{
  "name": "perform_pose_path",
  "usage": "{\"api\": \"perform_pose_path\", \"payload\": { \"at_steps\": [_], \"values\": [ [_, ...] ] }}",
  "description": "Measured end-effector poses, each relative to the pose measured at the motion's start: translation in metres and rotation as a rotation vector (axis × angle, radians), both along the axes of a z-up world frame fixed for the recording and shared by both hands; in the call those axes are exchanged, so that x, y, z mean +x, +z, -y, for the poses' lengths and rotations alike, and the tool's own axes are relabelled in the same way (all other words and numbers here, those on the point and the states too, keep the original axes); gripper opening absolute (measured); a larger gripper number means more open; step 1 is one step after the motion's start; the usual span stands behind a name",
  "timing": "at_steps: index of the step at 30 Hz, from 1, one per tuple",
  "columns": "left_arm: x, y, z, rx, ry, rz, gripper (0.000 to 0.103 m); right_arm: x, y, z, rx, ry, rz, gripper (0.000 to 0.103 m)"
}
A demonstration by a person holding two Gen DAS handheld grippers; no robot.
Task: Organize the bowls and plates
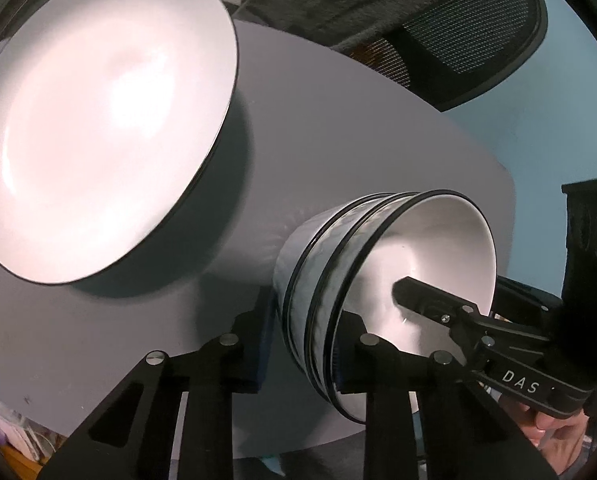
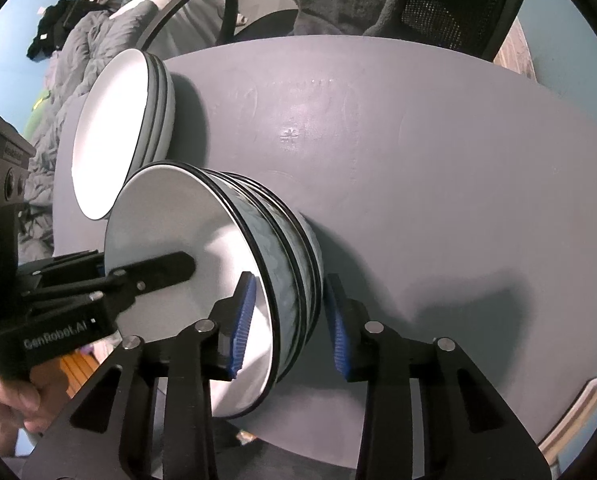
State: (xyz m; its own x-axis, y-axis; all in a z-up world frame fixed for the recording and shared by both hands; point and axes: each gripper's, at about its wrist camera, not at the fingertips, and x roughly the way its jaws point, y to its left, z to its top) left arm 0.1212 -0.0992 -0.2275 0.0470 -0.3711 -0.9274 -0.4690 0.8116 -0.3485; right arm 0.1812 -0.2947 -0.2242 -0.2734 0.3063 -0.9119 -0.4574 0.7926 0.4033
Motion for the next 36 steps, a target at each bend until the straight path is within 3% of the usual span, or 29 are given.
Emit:
{"api": "perform_pose_path", "payload": {
  "at_steps": [3, 19, 36],
  "values": [
    [0.001, 0.002, 0.001, 0.01, -0.012, -0.004, 0.023, 0.002, 0.001, 0.005, 0.007, -0.023, -0.009, 0.024],
    [0.002, 0.0, 0.014, 0.071, -0.08, -0.016, 0.021, -0.007, -0.001, 0.009, -0.013, -0.075, -0.027, 0.023],
    [-0.027, 0.001, -0.009, 0.076, -0.053, -0.04, 0.02, -0.028, 0.013, -0.029, -0.025, -0.036, -0.023, 0.021]
  ]
}}
